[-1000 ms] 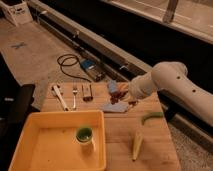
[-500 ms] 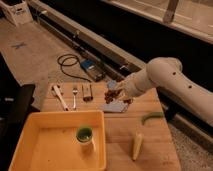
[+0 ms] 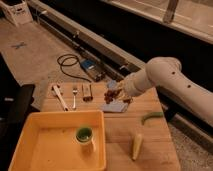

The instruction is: Place grapes in tray

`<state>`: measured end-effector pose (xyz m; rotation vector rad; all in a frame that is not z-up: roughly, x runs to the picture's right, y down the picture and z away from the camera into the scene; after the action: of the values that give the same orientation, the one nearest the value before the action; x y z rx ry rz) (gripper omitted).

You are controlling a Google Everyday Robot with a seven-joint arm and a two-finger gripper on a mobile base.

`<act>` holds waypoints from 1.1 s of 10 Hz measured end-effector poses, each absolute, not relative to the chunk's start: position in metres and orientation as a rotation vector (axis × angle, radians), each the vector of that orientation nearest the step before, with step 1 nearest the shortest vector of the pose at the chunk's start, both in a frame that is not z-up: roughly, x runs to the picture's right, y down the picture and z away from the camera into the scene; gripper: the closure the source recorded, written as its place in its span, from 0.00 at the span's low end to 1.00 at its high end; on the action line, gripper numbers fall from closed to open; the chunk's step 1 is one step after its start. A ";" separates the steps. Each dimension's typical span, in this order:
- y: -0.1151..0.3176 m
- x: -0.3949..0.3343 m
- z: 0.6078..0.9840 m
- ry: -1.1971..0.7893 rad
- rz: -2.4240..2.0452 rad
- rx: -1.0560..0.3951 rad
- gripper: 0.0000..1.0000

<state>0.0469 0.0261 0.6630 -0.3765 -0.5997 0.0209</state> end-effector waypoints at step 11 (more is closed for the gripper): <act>0.074 -0.163 0.625 -0.882 -0.277 -0.479 1.00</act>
<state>-0.1628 0.0738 0.6250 -0.4788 -0.8825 -0.2774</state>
